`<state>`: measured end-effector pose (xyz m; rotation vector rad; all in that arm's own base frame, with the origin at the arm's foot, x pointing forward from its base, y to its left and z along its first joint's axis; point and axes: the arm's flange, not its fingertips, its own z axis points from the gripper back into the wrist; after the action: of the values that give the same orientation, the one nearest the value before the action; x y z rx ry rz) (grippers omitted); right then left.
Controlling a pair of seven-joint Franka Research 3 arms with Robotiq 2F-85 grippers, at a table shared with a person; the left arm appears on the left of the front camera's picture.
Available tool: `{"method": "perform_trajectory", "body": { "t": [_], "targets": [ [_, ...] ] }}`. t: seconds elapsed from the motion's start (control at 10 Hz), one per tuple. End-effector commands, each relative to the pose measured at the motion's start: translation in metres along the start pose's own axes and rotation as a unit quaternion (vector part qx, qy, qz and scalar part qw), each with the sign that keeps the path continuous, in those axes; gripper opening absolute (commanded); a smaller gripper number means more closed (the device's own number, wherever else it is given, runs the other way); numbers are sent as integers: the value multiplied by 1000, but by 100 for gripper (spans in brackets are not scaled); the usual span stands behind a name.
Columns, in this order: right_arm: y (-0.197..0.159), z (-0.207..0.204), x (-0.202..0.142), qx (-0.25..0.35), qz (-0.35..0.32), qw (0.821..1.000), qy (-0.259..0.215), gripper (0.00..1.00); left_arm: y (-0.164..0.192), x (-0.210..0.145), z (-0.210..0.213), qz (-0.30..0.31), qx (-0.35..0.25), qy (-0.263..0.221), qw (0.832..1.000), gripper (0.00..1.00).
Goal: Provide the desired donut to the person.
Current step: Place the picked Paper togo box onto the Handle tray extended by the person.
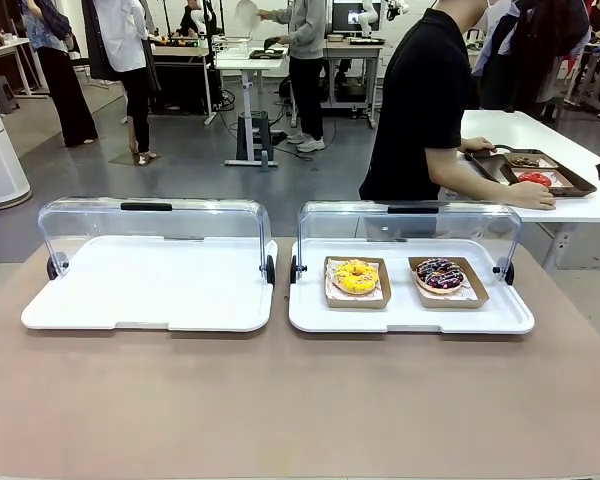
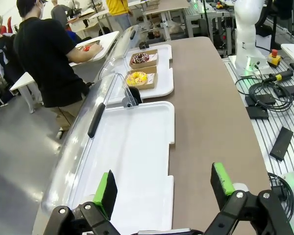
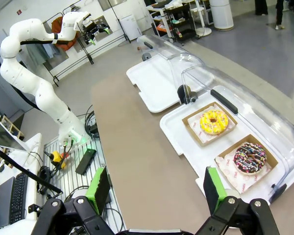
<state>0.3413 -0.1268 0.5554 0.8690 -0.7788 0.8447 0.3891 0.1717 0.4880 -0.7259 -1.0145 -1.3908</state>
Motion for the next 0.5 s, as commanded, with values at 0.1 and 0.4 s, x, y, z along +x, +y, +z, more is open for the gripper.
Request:
{"method": "perform_trajectory", "body": {
  "t": [0.1,0.4],
  "targets": [
    [-1,-1,2,5,5,1000,-11,100,-1,-1,2,0,1,1,1000,100],
    [-1,-1,2,5,5,1000,-11,100,-1,-1,2,0,1,1,1000,100]
  ]
}}
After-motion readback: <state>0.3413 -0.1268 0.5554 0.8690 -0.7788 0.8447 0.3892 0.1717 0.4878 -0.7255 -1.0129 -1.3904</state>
